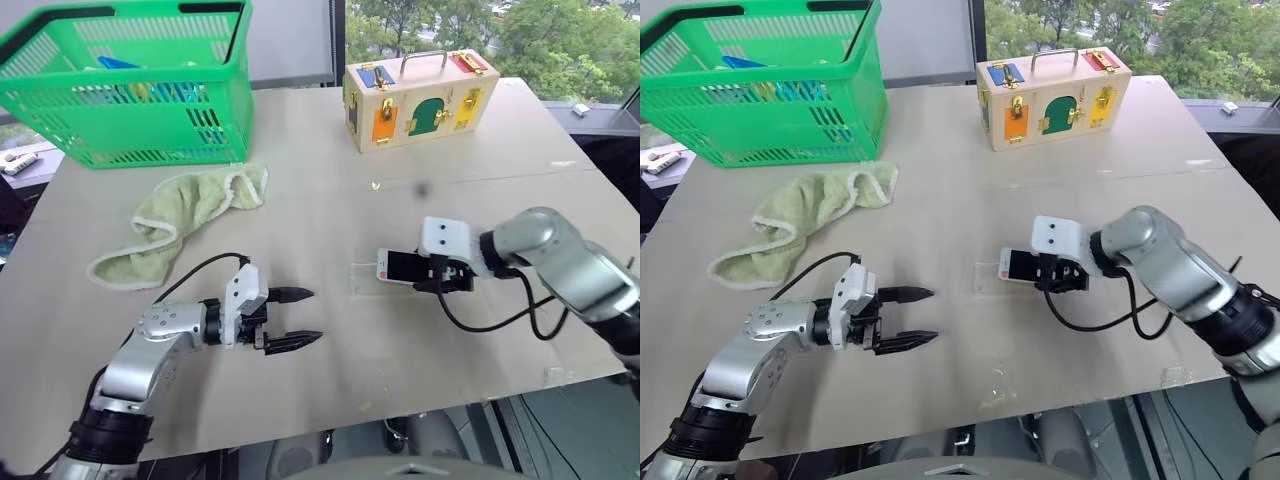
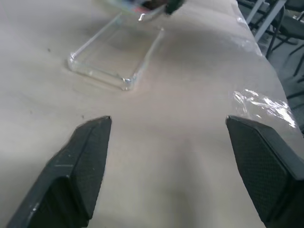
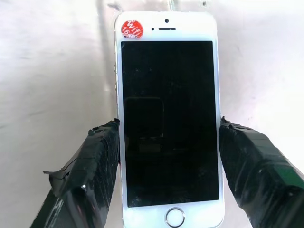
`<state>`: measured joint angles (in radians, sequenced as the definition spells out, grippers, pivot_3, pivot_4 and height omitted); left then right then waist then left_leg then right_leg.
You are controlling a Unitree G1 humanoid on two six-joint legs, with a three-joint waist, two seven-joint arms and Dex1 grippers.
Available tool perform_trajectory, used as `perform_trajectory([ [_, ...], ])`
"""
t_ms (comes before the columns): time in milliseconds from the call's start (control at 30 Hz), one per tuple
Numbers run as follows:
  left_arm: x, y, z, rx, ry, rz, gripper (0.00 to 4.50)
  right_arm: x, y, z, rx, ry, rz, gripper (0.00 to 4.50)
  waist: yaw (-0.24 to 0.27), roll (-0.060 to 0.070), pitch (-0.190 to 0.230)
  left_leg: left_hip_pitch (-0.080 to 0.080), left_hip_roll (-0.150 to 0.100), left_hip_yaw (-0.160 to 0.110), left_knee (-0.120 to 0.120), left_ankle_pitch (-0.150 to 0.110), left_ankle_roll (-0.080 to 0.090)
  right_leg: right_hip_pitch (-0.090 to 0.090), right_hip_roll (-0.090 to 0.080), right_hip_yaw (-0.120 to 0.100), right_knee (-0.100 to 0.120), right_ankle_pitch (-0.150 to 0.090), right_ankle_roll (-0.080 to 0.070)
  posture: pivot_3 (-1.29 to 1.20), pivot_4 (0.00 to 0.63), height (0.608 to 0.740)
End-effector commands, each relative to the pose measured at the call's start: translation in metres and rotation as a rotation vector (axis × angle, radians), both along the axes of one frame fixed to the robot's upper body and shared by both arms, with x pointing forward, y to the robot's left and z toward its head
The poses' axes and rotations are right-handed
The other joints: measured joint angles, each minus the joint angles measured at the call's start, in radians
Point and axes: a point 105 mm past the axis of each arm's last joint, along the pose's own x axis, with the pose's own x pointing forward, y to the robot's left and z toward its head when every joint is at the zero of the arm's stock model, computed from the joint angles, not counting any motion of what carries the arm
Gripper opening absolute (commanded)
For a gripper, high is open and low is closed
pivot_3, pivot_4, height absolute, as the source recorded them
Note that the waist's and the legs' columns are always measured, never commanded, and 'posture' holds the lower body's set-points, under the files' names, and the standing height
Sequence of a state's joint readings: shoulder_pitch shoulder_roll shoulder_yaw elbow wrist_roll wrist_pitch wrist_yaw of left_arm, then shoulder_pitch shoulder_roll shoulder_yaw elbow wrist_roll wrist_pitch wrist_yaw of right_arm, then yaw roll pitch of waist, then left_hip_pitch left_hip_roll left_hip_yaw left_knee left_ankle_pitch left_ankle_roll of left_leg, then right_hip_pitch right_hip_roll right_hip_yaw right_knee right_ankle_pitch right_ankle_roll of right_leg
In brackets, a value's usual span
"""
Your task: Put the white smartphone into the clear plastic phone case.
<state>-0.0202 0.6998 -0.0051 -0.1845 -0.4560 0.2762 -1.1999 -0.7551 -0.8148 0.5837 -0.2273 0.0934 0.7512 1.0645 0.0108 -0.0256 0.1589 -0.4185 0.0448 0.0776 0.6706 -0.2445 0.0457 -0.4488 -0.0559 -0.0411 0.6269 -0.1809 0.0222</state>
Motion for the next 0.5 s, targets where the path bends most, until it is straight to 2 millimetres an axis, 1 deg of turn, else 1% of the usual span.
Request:
perform_trajectory([
  [33, -0.001, 0.002, 0.007, -0.010, -0.050, 0.024, 3.98, 0.006, 0.005, 0.004, -0.037, -0.034, 0.044, 2.80, 0.002, 0.000, 0.000, 0.000, 0.000, 0.000, 0.000, 0.000, 0.000, 0.000, 0.000, 0.000, 0.000, 0.000, 0.000, 0.00, 0.150, 0.740],
  [133, -0.002, 0.002, 0.006, -0.015, -0.050, 0.031, 3.98, 0.005, 0.014, 0.002, -0.032, -0.021, 0.071, 2.80, 0.003, 0.000, 0.000, 0.000, 0.000, -0.001, 0.000, 0.000, 0.000, 0.000, 0.000, -0.001, 0.000, 0.000, 0.000, 0.00, 0.150, 0.740],
  [200, -0.003, 0.002, 0.005, -0.019, -0.049, 0.045, 3.98, 0.002, 0.019, -0.004, -0.049, -0.020, 0.098, 2.80, 0.002, 0.000, 0.000, 0.000, 0.001, -0.001, 0.000, 0.000, 0.000, 0.000, 0.000, -0.001, 0.000, 0.000, 0.001, 0.00, 0.150, 0.740],
  [400, -0.003, 0.003, 0.004, -0.018, -0.052, 0.057, 3.98, -0.004, 0.026, -0.013, -0.092, -0.020, 0.157, 2.80, 0.001, 0.000, 0.000, 0.001, 0.001, -0.001, 0.000, 0.000, 0.000, 0.001, 0.000, -0.001, 0.001, 0.000, 0.001, 0.00, 0.150, 0.740],
  [500, -0.003, 0.002, 0.005, -0.019, -0.055, 0.055, 3.98, -0.006, 0.024, -0.018, -0.123, -0.026, 0.161, 2.80, 0.001, 0.000, 0.000, 0.002, 0.001, -0.001, 0.000, 0.000, 0.000, 0.001, 0.000, -0.001, 0.001, 0.000, 0.001, 0.00, 0.150, 0.740],
])
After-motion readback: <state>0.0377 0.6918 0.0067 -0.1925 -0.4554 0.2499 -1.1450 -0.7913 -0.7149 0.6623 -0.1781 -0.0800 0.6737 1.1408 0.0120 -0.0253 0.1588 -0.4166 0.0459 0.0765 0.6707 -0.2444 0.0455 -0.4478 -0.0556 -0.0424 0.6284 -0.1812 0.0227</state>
